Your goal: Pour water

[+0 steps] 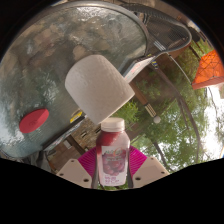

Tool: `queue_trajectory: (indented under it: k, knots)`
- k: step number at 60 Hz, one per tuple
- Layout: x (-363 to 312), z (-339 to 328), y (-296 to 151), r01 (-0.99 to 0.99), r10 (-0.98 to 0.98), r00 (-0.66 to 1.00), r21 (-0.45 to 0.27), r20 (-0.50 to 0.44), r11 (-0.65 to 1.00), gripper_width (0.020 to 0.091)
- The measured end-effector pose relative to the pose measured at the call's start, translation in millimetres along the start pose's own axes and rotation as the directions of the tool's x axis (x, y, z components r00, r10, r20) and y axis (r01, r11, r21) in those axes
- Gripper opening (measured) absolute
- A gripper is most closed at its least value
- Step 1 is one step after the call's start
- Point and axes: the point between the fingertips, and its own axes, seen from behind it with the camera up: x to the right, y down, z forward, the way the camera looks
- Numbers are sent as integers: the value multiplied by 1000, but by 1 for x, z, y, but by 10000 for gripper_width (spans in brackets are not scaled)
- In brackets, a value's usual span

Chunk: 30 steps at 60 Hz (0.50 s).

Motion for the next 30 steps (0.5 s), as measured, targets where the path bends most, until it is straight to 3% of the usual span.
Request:
queue_trajectory:
  k: [11, 19, 22, 25, 30]
  knots:
    - [21, -5, 10, -106, 106, 993, 11, -55, 994, 411]
    - [57, -11, 55, -498, 491, 858, -8, -153, 867, 412]
    - [57, -21, 85, -728, 712, 676, -20, -191, 686, 412]
    - [42, -30, 110, -927, 902, 368, -8, -226, 376, 414]
    - [-11, -36, 106, -965, 947, -263, 31, -185, -262, 411]
